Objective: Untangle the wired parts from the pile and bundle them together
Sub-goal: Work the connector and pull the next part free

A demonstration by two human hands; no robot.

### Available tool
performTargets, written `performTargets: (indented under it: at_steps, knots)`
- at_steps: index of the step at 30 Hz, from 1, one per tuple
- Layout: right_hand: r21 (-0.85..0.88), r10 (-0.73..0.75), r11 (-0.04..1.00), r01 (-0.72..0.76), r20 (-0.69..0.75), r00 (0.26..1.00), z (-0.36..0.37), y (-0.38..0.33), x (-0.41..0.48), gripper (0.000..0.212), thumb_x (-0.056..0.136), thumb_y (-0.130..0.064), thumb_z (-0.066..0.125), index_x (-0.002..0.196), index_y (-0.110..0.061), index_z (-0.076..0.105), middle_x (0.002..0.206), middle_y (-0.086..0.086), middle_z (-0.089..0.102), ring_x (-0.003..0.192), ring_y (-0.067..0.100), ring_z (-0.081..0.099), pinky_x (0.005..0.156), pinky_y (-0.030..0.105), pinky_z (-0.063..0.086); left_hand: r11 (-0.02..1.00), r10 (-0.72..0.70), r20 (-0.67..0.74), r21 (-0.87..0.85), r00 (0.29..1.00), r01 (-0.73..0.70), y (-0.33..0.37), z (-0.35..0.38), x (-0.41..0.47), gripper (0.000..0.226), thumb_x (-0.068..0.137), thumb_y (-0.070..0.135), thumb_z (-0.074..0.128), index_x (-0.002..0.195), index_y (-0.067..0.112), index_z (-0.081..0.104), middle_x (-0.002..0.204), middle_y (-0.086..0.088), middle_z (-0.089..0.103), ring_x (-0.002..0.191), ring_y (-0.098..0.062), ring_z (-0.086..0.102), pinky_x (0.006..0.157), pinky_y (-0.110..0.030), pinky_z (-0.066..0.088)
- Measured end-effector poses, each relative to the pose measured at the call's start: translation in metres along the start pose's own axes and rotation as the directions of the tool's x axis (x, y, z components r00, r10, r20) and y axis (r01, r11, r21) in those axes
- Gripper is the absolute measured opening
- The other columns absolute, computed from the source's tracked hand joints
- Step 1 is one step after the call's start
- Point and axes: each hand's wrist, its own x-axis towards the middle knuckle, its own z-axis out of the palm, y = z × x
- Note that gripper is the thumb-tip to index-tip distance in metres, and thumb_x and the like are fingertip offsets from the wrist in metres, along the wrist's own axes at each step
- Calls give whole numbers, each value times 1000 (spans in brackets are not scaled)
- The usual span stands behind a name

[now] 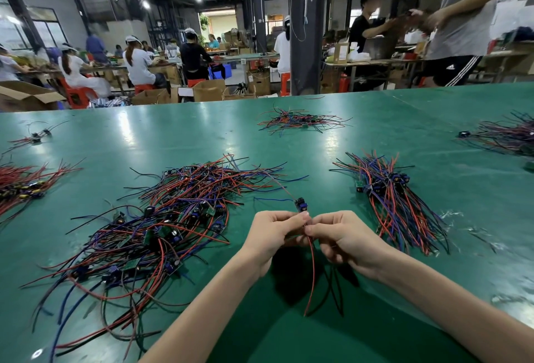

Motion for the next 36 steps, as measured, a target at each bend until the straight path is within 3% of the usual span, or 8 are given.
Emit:
performTargets:
  at_steps: [8, 15, 20, 30, 36]
  knots:
    - [107, 38, 993, -42, 35, 999, -2, -2, 0, 17, 87, 1, 58, 74, 1, 68, 65, 14, 67, 25, 4, 24, 31, 10, 18, 1000, 29, -51, -5, 998, -29, -3, -1, 3, 17, 85, 4, 66, 69, -1, 71, 60, -12, 65, 47, -15, 58, 54, -21, 53]
    - [74, 103, 991, -107, 64, 993, 0, -3, -4, 16, 83, 3, 62, 68, 2, 66, 66, 19, 69, 23, 5, 21, 31, 10, 18, 993, 112, -214, -11, 970, -117, 1, -10, 12, 19, 83, 5, 69, 64, 7, 73, 63, -5, 69, 57, -9, 63, 58, -17, 53]
    - [28, 130, 991, -134, 104, 986, 2, -5, -8, 14, 84, 2, 61, 71, 4, 65, 65, 17, 68, 24, 5, 21, 32, 10, 17, 990, 133, -276, -11, 952, -141, 4, -20, 16, 15, 83, 4, 69, 68, 3, 72, 63, -4, 68, 58, -9, 62, 63, -20, 56]
    - [-91, 123, 990, -111, 149, 981, 2, -5, -11, 10, 85, 1, 59, 82, 4, 67, 69, 14, 71, 26, 5, 22, 34, 11, 12, 984, 167, -356, 4, 919, -178, 5, -35, 26, 24, 81, 4, 71, 58, 12, 74, 66, -6, 68, 58, -10, 62, 62, -19, 55]
    - [-96, 133, 988, -119, 159, 978, 2, -1, -9, 13, 89, -1, 55, 85, 2, 67, 57, 11, 64, 25, 5, 24, 33, 10, 14, 988, 152, -371, 18, 916, -156, 1, -36, 28, 22, 81, 5, 72, 60, 11, 73, 65, -6, 66, 56, -10, 61, 58, -16, 53]
